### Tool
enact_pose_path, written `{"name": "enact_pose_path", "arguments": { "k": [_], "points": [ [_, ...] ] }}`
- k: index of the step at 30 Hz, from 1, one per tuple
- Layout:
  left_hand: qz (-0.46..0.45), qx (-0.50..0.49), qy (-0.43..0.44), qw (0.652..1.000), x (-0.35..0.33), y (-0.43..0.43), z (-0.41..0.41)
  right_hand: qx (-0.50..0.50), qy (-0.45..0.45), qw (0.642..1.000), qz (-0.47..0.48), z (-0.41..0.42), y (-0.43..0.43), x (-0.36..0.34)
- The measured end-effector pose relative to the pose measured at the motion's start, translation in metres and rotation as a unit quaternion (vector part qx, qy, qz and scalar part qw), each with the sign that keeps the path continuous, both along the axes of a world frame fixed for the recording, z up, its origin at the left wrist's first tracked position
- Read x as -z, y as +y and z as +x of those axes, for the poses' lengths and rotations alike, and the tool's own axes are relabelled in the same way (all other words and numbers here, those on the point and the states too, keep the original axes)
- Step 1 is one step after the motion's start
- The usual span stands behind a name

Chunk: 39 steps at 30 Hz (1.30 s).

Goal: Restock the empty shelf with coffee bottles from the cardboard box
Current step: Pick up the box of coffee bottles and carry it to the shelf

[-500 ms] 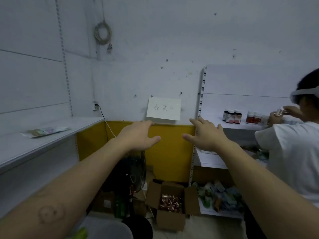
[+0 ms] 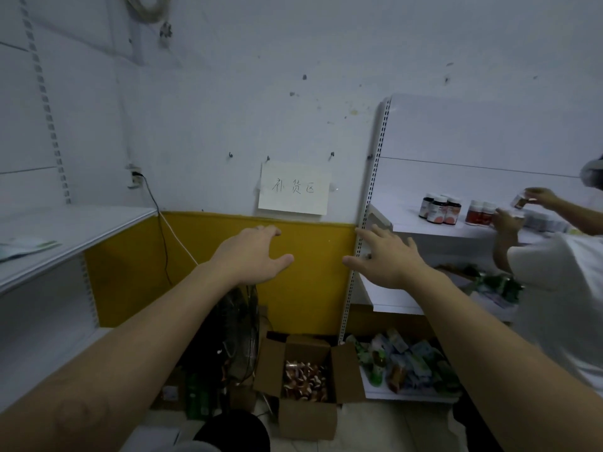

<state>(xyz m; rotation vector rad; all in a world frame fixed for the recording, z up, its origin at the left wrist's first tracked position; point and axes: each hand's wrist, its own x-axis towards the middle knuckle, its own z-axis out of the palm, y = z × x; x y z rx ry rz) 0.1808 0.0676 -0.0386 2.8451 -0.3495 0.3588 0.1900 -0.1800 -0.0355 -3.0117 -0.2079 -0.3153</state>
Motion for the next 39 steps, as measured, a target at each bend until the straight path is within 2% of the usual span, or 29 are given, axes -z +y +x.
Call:
{"name": "enact_pose_path", "arguments": {
  "k": [12, 26, 32, 39],
  "points": [
    [-0.006, 0.027, 0.029, 0.999, 0.034, -0.060, 0.130, 0.022, 0.022, 0.999, 0.010, 0.127, -0.057, 0.036],
    [0.006, -0.038, 0.152, 0.988, 0.103, -0.147, 0.285, -0.020, 0.117, 0.990, 0.075, 0.289, -0.146, 0.121],
    [-0.009, -0.054, 0.209, 0.976, 0.165, -0.136, 0.355, -0.013, 0.185, 0.980, 0.074, 0.358, -0.143, 0.178],
    [-0.106, -0.076, 0.290, 0.948, 0.271, -0.096, 0.465, 0.030, 0.264, 0.961, 0.080, 0.467, -0.125, 0.258]
  ]
}}
